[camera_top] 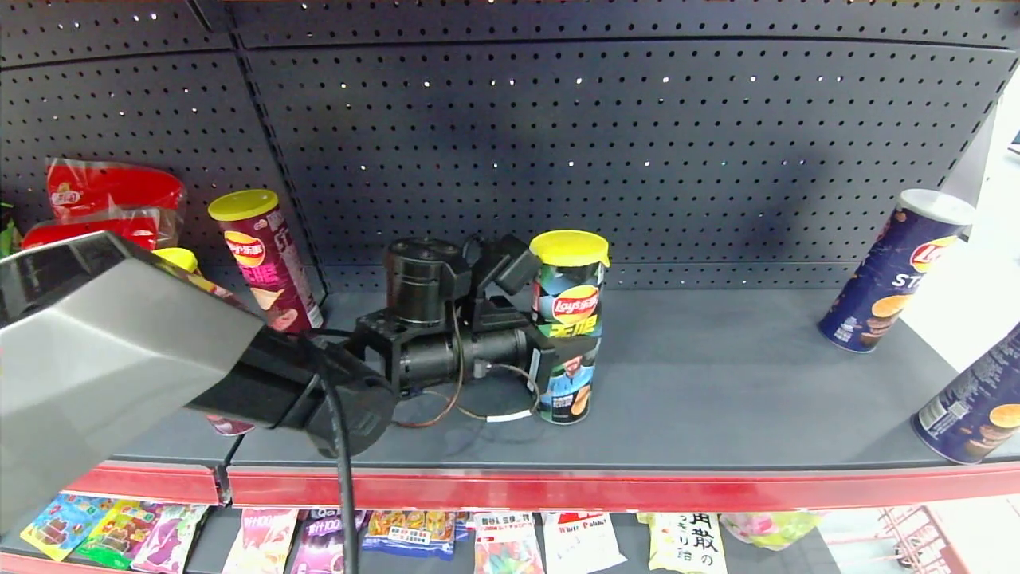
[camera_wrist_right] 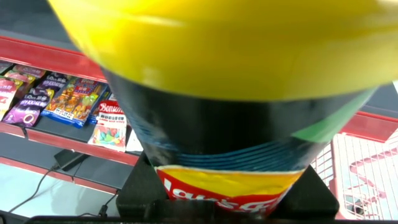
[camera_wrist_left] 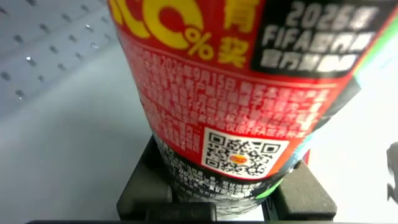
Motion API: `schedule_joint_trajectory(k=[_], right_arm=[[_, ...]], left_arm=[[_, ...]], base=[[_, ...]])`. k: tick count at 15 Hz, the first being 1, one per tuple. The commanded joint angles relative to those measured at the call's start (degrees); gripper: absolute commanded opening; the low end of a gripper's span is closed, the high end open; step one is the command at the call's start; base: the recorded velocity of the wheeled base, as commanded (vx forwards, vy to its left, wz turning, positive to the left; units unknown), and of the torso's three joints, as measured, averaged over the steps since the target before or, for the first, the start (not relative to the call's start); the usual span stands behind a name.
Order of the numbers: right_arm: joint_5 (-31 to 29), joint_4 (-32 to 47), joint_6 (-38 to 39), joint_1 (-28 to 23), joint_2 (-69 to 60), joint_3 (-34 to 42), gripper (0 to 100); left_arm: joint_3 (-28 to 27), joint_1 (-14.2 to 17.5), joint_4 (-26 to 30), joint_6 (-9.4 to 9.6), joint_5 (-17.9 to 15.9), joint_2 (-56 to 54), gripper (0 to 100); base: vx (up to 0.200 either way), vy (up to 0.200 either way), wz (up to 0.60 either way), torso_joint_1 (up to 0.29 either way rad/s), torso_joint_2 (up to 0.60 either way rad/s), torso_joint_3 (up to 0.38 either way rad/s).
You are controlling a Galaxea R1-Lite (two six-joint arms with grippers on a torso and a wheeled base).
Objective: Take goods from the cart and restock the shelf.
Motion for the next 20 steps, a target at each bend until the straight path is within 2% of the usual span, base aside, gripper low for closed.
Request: schedule_joint_trajectory(k=[1, 4, 7, 12, 17, 20], right_arm=[[0.04, 0.02, -0.04, 0.02, 0.09, 0.10, 0], [0.04, 0.02, -0.04, 0.02, 0.17, 0.19, 0], [0.04, 0.02, -0.04, 0.02, 0.35, 0.02, 0], [0.04, 0.02, -0.04, 0.02, 0.35, 0.19, 0], [0.04, 0.02, -0.04, 0.02, 0.35, 0.28, 0], [0.04, 0.02, -0.04, 0.02, 0.35, 0.37, 0]], left_arm=[[6.13, -0.69, -3.89, 0.44, -0.49, -4.63, 0], [7.71, -2.98, -5.30, 0.44, -0.14, -5.15, 0], [8.06, -3.50, -5.21, 0.52, 0.13, -5.15, 0], [11.57, -2.63, -5.21, 0.52, 0.13, -5.59, 0], [11.57, 0.98, -5.21, 0.52, 0.04, -5.68, 0], [11.66, 0.63, -5.21, 0.44, -1.19, -5.86, 0]], base=[[0.000, 0.000, 0.00, 0.000, 0.00, 0.000], [0.000, 0.000, 0.00, 0.000, 0.00, 0.000], [0.000, 0.000, 0.00, 0.000, 0.00, 0.000], [0.000, 0.000, 0.00, 0.000, 0.00, 0.000], [0.000, 0.000, 0.00, 0.000, 0.00, 0.000], [0.000, 0.000, 0.00, 0.000, 0.00, 0.000]])
